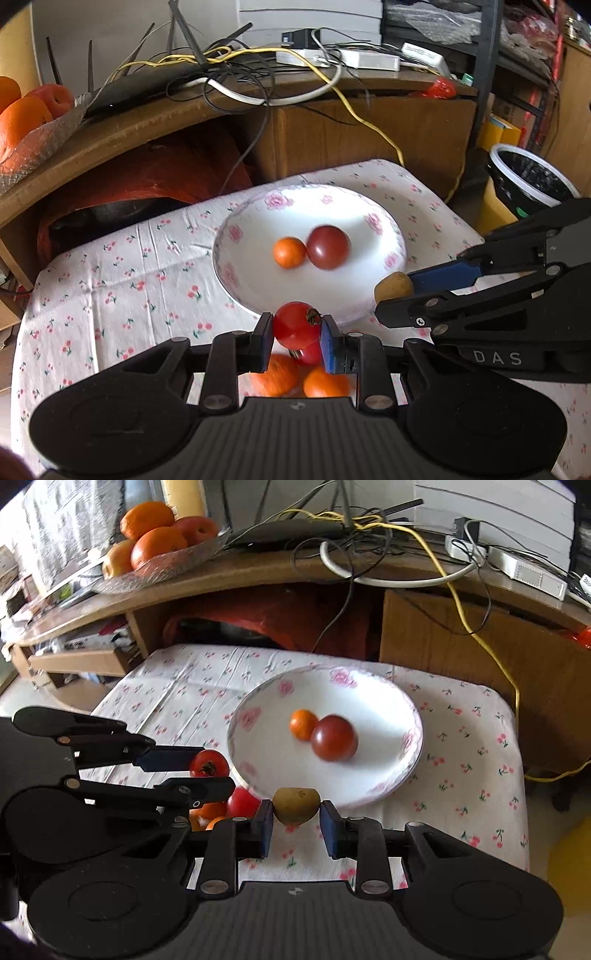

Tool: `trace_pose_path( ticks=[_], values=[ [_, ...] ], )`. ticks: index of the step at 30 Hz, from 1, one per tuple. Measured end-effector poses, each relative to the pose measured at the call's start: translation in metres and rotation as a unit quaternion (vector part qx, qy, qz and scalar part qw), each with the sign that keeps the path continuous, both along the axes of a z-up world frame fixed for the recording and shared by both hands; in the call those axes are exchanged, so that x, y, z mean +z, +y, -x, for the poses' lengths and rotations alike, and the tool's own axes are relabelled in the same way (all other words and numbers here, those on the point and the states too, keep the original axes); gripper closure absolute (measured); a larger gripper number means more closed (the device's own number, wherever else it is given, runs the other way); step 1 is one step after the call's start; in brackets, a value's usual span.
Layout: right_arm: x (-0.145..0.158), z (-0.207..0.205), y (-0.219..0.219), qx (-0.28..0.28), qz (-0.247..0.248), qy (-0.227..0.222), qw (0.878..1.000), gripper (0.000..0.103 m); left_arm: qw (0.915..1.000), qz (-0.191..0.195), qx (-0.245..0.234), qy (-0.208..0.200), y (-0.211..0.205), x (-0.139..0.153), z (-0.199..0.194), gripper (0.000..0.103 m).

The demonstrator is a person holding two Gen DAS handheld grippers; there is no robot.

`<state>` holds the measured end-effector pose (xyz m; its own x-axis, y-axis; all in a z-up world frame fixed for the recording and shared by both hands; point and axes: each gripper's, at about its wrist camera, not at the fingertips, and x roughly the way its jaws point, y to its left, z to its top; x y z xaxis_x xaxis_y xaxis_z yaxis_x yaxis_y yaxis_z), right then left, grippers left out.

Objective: Organize fruits
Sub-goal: 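Lower both held fruits into the white bowl and open both tools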

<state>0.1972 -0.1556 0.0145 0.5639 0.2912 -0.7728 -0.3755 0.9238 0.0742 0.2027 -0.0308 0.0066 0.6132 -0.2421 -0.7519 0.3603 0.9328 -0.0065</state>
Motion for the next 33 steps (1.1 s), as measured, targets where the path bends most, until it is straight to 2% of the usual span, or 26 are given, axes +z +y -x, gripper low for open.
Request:
trace_pose_path(
  ticks=[16,33],
  values=[
    [-0.015,-0.028,-0.002,-0.02,-0.001,-0.002,1.0,0.078,0.9998,0.001,0.019,0.007,-0.001,-0.017,-0.031,0.069],
    [-0.019,-0.034,-0.001,-0.023,0.003,-0.007,1.0,0.076,0.9997,-0.002,0.025,0.007,-0.002,-0.022,-0.036,0.067]
  ],
)
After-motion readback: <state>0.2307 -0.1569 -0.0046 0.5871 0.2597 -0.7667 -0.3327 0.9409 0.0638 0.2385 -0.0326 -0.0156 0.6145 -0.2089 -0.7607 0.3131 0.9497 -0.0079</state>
